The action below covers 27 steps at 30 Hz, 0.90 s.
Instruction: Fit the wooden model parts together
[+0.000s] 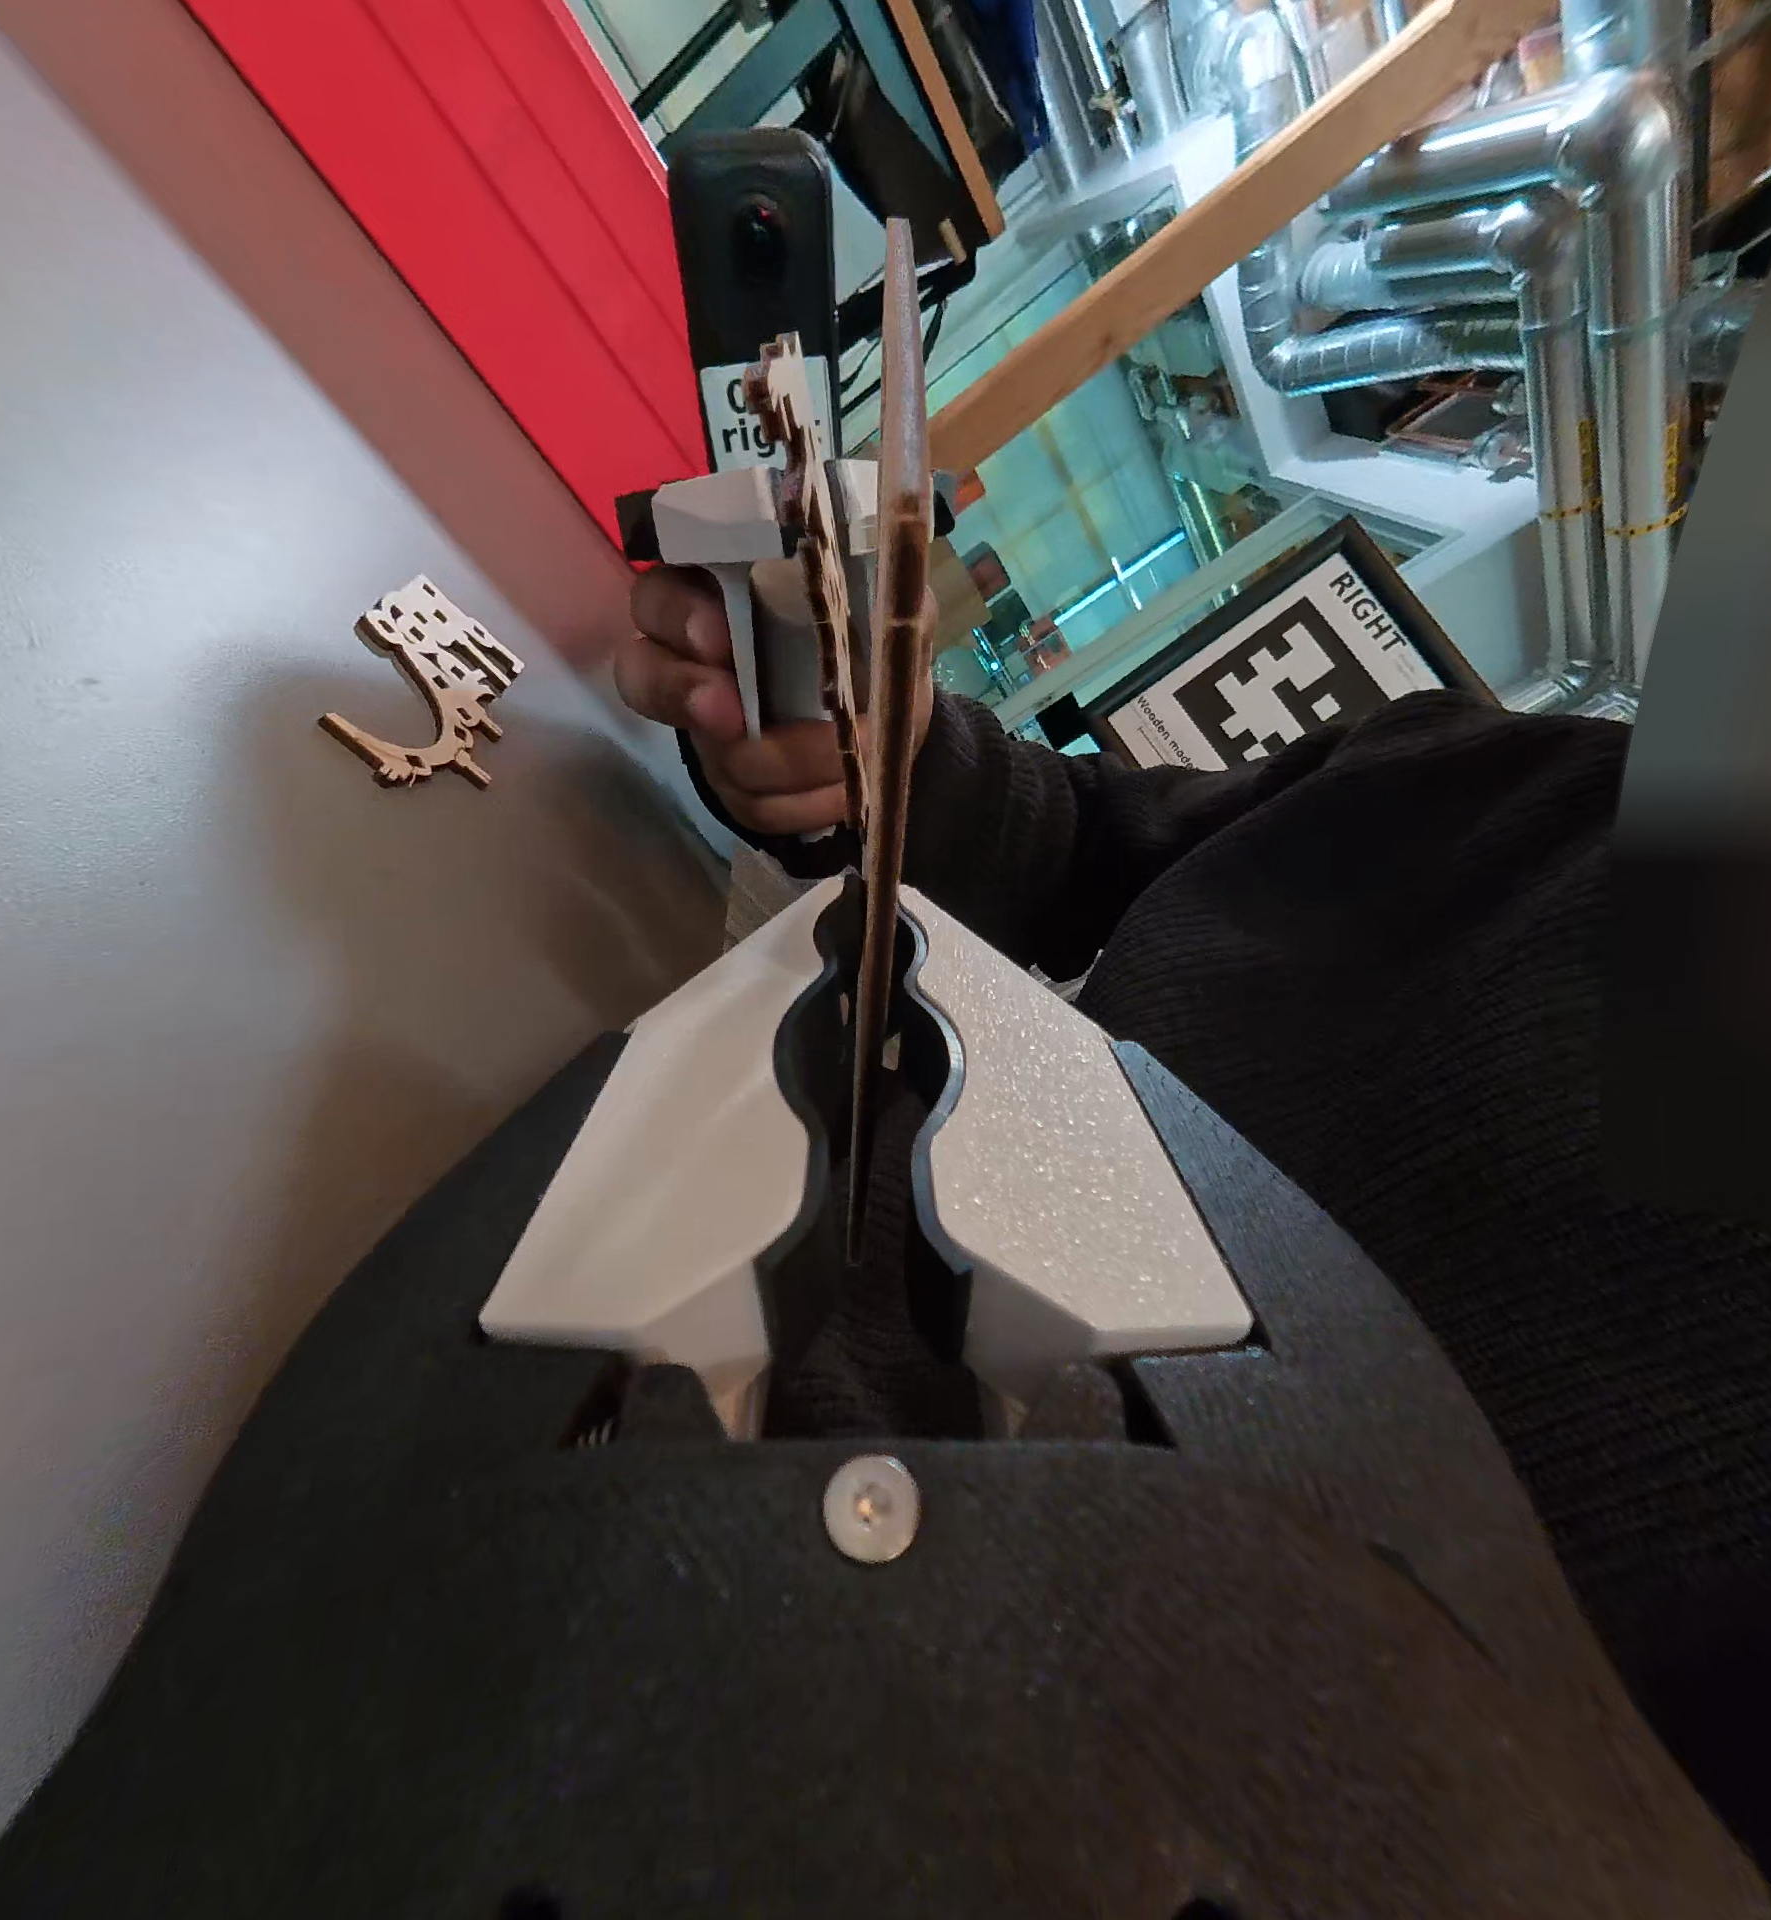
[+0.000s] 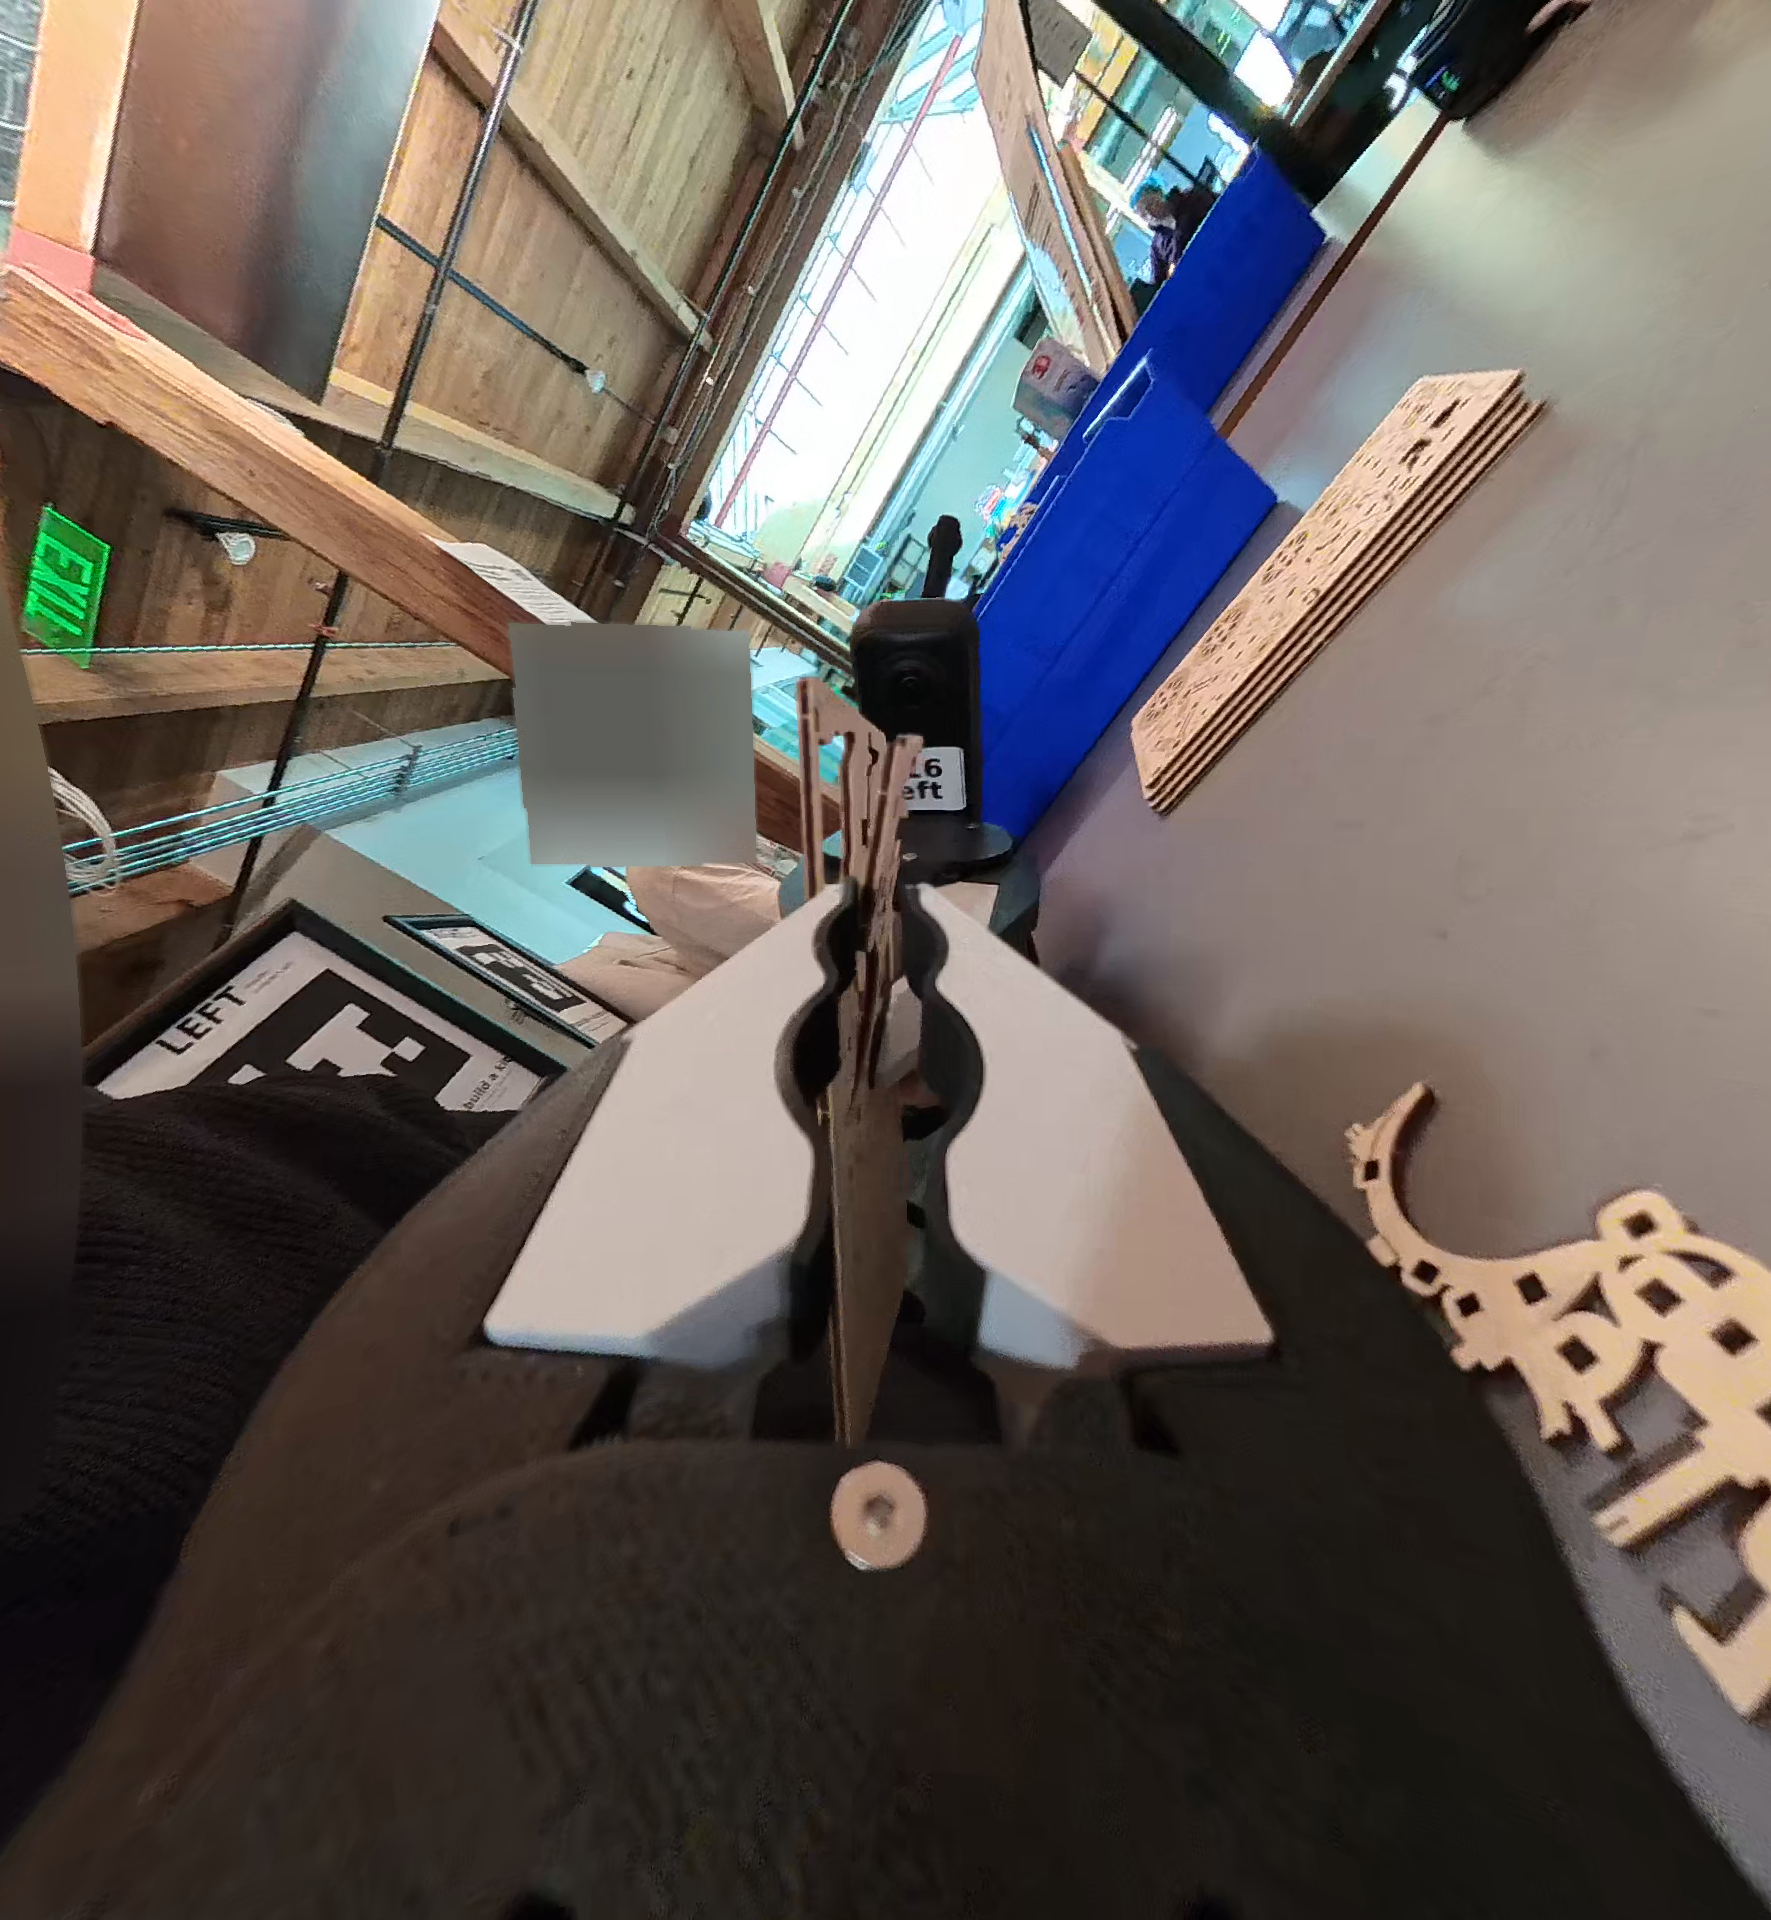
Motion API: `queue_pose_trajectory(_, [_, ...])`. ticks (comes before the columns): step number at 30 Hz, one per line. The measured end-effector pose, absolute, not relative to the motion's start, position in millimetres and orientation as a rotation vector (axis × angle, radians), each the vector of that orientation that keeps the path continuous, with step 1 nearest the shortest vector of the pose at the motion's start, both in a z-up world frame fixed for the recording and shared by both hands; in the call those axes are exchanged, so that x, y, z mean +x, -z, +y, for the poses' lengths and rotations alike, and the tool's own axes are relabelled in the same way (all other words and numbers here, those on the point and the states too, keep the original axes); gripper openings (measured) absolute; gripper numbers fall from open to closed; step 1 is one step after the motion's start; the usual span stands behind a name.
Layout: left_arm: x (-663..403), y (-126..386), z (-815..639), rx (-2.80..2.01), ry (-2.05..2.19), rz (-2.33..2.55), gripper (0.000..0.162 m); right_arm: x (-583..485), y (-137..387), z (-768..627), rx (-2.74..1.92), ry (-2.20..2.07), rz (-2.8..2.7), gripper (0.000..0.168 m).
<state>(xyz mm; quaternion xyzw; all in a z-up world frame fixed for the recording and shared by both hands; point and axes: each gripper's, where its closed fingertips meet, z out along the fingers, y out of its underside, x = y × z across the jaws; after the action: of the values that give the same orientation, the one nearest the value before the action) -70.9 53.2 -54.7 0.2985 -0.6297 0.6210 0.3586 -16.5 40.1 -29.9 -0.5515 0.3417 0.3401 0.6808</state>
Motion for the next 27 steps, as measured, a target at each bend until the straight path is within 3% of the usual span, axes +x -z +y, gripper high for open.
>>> queue_pose_trajectory(16, [-84.3,67.2,47.0,0.714,-1.525,-1.801,0.001,-21.9,51.7,44.9,-1.42,-0.699,0.788,0.003])
queue_pose_trajectory(22, [-85.2,64.5,48.3,0.716,-1.507,-1.734,0.0,-25.8,43.4,43.5,-1.339,-0.816,0.774,0.019])
queue_pose_trajectory(27, [-87.0,66.8,47.8,0.717,-1.489,-1.747,0.0,-29.5,44.4,44.0,-1.33,-0.889,0.772,0.016])
